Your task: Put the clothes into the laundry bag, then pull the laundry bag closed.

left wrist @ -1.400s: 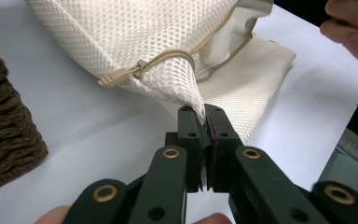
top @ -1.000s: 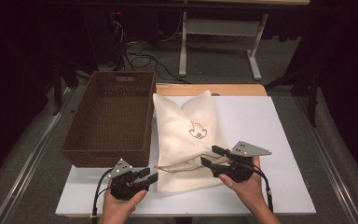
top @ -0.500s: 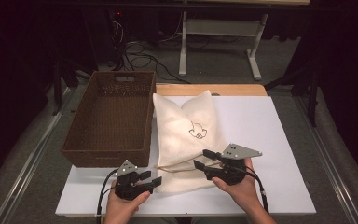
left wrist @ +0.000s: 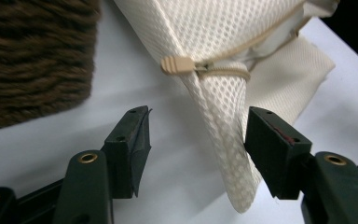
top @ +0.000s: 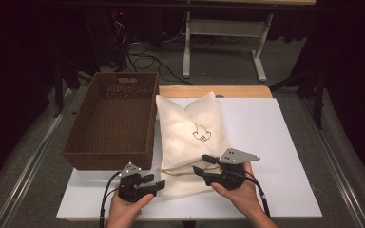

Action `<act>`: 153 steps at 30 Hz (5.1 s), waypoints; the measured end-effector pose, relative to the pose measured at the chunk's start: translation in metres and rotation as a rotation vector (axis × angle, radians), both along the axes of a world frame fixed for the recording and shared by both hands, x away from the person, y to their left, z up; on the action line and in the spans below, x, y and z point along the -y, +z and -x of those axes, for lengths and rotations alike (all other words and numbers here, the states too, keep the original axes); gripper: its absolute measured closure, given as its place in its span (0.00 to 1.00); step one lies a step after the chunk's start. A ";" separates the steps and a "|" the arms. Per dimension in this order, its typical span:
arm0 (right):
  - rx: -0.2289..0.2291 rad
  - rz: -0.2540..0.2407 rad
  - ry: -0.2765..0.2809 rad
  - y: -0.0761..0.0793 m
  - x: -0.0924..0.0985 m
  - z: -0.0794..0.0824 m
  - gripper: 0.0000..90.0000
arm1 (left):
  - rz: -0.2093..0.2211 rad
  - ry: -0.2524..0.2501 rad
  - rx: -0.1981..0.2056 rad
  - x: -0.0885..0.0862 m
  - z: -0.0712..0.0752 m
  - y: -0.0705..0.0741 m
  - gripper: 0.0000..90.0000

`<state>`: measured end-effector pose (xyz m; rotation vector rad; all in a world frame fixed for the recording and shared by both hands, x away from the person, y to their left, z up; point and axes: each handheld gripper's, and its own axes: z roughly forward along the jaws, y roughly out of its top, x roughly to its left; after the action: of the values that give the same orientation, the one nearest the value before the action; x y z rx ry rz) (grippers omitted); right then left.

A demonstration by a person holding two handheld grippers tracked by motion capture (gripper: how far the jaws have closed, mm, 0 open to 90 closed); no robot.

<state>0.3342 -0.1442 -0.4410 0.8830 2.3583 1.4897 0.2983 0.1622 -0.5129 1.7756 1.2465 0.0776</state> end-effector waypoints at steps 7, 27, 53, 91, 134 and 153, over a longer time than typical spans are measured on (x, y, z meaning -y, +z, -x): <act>-0.021 -0.022 0.023 0.000 -0.015 0.001 0.55 | -0.039 -0.028 -0.052 0.003 0.001 -0.005 0.46; -0.056 0.074 0.102 0.007 -0.089 -0.016 0.73 | 0.128 -0.053 -0.037 0.001 -0.013 -0.008 0.72; -0.186 0.250 0.103 -0.025 -0.143 -0.036 0.81 | 0.024 -0.029 0.040 0.009 -0.003 0.001 0.95; -0.361 -0.014 0.012 -0.025 -0.087 -0.036 0.81 | -0.065 -0.021 0.084 0.017 0.001 0.004 0.94; -0.447 -0.002 -0.029 -0.025 -0.086 -0.028 0.91 | -0.105 -0.006 0.111 0.023 -0.002 0.008 0.92; -0.347 -0.019 0.029 -0.027 -0.075 -0.030 0.91 | 0.162 -0.063 0.046 0.000 -0.012 0.011 0.76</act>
<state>0.3639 -0.0688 -0.4678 1.2024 2.6069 1.4717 0.3104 0.1619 -0.5023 1.6618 1.1309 -0.0181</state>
